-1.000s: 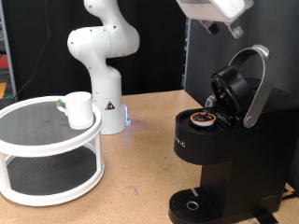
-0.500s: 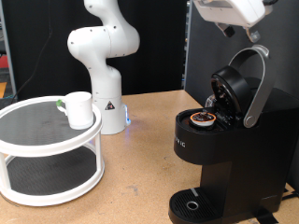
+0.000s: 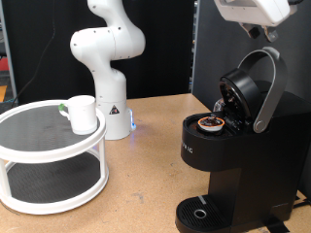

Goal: Make a cup of coffee with the keurig machine

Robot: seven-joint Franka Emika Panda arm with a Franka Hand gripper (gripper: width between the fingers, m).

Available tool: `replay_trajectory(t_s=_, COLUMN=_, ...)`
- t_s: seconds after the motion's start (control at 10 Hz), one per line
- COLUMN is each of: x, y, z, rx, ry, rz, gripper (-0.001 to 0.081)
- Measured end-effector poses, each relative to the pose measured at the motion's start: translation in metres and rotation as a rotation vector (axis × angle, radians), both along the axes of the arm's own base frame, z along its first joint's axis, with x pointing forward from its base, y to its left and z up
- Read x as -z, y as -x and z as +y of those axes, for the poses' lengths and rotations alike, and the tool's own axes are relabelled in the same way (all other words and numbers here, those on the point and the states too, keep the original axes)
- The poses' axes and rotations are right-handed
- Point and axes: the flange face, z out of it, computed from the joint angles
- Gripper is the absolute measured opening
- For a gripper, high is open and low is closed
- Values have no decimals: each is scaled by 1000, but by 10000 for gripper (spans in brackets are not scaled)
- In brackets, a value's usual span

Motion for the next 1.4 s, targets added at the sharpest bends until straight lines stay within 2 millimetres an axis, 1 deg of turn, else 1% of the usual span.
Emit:
replay_trajectory(t_s=0.1, x=1, y=0, z=6, rx=3, ry=7, rz=-1, gripper=428)
replay_trajectory(t_s=0.2, x=3, y=0, z=11, rx=3, ry=11, rz=-9, gripper=293)
replay_trajectory(t_s=0.3, x=4, y=-1, z=15, rx=2, ry=13, rz=-16, gripper=293)
replay_trajectory(t_s=0.4, x=6, y=-2, z=18, rx=3, ry=15, rz=-22, gripper=99)
replay_trajectory(t_s=0.5, x=8, y=-4, z=21, rx=6, ry=17, rz=-31, gripper=99)
replay_trajectory(t_s=0.6, x=9, y=-5, z=23, rx=11, ry=18, rz=-42, gripper=30)
replay_trajectory(t_s=0.7, x=10, y=-5, z=24, rx=13, ry=19, rz=-48, gripper=8)
replay_trajectory(t_s=1.0, x=11, y=-5, z=26, rx=10, ry=21, rz=-49, gripper=2)
replay_trajectory(t_s=1.4, x=20, y=-4, z=29, rx=3, ry=29, rz=-47, gripper=4)
